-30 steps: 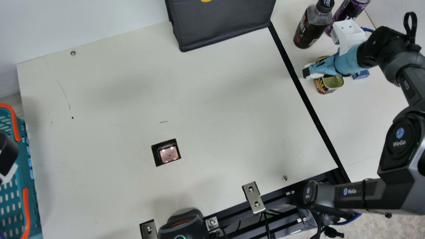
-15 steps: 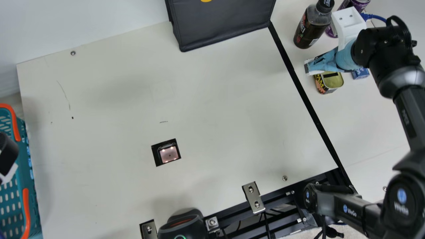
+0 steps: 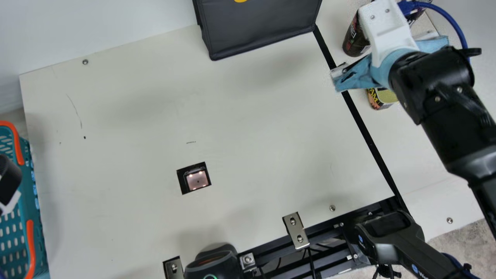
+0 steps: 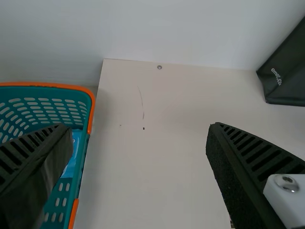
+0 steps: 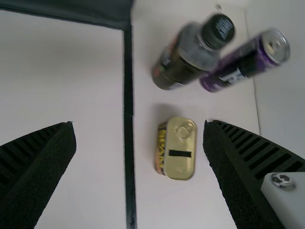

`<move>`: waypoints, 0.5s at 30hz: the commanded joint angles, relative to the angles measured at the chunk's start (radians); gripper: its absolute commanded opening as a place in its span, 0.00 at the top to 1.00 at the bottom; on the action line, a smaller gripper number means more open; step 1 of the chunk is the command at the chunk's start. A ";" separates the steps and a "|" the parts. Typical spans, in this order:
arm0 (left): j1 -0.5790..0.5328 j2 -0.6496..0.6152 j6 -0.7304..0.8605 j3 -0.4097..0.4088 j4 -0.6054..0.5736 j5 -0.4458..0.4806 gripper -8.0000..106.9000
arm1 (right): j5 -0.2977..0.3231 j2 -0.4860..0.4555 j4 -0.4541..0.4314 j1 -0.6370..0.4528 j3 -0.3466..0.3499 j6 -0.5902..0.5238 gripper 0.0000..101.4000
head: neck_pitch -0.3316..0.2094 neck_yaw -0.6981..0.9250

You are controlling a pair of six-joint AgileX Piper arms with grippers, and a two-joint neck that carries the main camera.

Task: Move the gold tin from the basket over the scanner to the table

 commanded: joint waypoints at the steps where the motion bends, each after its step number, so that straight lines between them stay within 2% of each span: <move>1: 0.000 0.000 0.000 0.000 0.000 0.000 0.15 | 0.003 -0.032 0.019 0.115 -0.005 -0.019 0.06 | -0.030 -0.002; 5: 0.000 0.000 0.000 0.000 0.000 0.000 0.15 | 0.013 -0.081 0.054 0.213 -0.015 -0.052 0.06 | -0.030 -0.002; 6: 0.002 -0.008 0.005 -0.005 0.003 0.017 0.15 | 0.027 -0.085 0.063 0.136 -0.021 -0.045 0.06 | -0.030 0.021; 15: 0.018 -0.083 0.050 -0.055 0.029 0.175 0.15 | 0.155 -0.237 0.220 0.050 -0.089 -0.058 0.06 | -0.030 0.230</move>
